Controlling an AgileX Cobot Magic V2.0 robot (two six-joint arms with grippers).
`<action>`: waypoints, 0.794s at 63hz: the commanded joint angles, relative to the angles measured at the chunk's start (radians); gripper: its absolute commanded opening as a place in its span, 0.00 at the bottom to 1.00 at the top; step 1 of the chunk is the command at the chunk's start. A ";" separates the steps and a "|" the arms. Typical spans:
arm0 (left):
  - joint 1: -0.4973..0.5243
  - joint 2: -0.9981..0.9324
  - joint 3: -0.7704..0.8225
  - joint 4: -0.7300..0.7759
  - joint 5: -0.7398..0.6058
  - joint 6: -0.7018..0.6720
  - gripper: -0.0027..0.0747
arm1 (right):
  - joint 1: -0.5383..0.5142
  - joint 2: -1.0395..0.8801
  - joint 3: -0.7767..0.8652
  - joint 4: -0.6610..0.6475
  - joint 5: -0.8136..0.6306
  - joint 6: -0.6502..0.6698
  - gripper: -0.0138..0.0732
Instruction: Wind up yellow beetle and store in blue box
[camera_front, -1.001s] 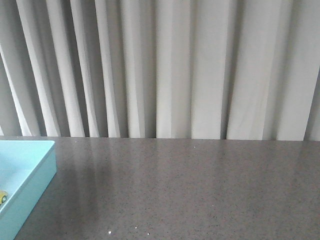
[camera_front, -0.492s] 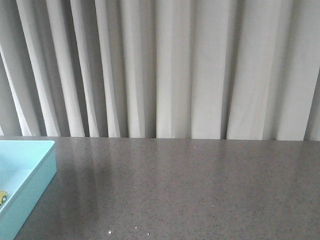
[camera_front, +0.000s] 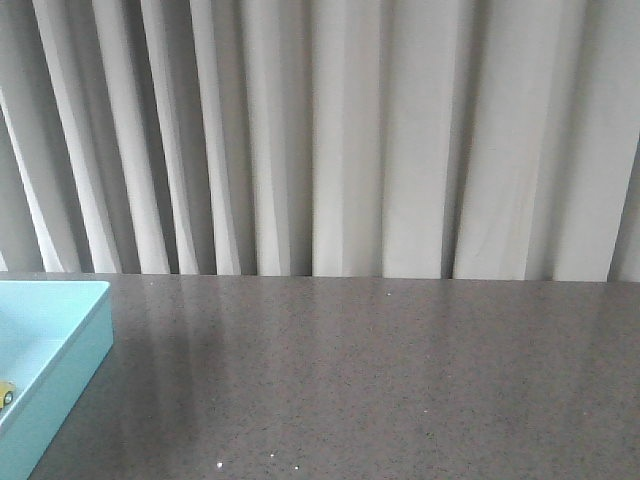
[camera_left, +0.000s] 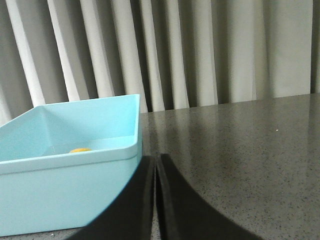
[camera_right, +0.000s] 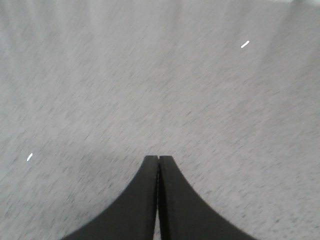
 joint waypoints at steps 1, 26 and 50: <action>-0.004 -0.014 -0.008 -0.011 -0.070 -0.010 0.03 | -0.055 -0.132 0.103 0.028 -0.253 0.000 0.15; -0.004 -0.014 -0.008 -0.011 -0.070 -0.010 0.03 | -0.077 -0.559 0.563 0.045 -0.607 -0.001 0.15; -0.004 -0.014 -0.008 -0.011 -0.070 -0.010 0.03 | -0.077 -0.554 0.564 0.045 -0.606 -0.001 0.15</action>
